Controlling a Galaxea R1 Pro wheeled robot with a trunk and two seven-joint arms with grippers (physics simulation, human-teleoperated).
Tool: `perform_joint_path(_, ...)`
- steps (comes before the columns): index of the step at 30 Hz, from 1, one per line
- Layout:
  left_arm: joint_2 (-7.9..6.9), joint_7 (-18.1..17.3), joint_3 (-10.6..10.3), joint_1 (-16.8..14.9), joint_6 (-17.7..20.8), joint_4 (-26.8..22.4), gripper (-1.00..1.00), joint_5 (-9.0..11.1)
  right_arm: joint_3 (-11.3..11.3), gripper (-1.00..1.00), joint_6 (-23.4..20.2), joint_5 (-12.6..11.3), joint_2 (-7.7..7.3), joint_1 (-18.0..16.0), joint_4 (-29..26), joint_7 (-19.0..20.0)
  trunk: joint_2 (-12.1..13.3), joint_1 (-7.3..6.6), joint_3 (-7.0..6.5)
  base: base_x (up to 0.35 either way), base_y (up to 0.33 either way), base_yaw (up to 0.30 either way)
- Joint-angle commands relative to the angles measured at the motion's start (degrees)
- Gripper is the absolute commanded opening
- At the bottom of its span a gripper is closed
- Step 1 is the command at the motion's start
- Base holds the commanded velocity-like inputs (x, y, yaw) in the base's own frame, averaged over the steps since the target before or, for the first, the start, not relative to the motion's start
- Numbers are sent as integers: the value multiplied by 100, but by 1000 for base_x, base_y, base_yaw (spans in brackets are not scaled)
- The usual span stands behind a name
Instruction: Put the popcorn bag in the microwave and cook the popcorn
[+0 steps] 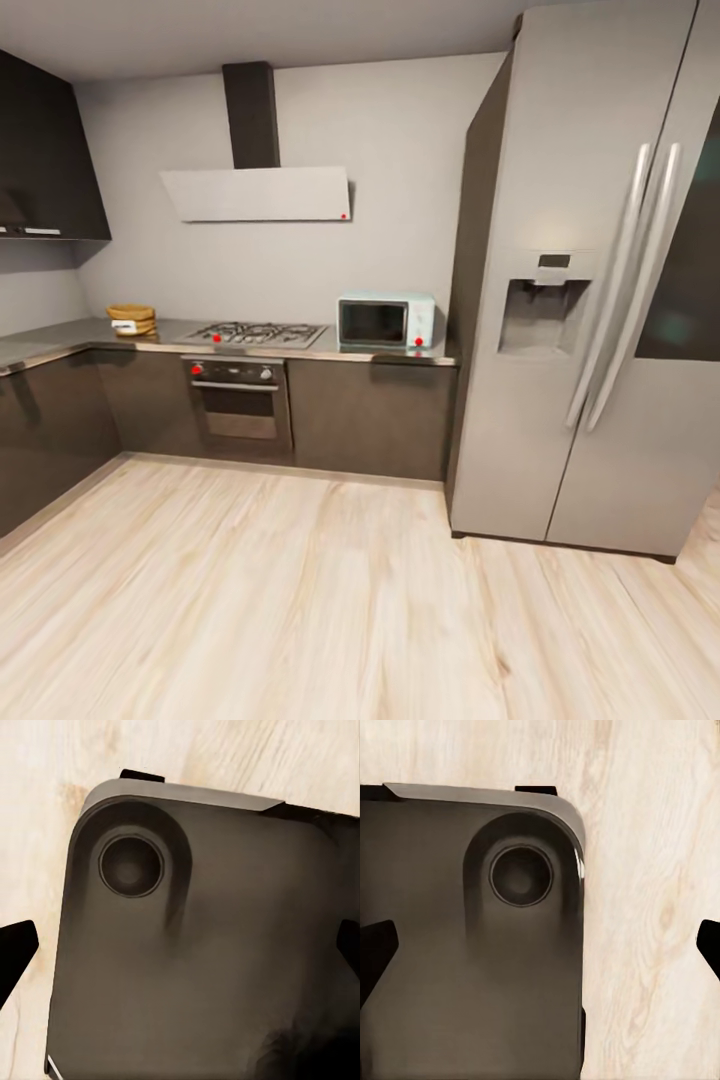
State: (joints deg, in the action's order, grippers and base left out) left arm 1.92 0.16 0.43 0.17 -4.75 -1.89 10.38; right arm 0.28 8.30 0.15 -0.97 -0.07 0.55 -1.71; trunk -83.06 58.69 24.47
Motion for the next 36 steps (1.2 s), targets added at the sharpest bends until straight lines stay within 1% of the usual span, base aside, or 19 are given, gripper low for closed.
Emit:
perform_joint_path(1, 1, 2, 1, 1, -9, -7, 100, 35, 5, 100, 25, 2, 0, -2, 6, -14, -2, 4, 4, 326, 107, 0)
perform_joint_path(17, 1, 2, 9, 0, -52, -6, 100, 25, -4, 100, 64, -32, 0, -2, 6, -14, -2, 4, 4, 326, 107, -2)
perform_joint_path(29, 1, 2, 9, 0, -53, -8, 100, 26, -20, 100, 66, -59, 0, -2, 6, -14, -2, 4, 4, 326, 105, -209)
perform_joint_path(36, 1, 2, 10, 0, -53, -5, 100, 26, -20, 100, 58, -51, 0, -2, 6, -14, -2, 4, 4, 326, 102, -29)
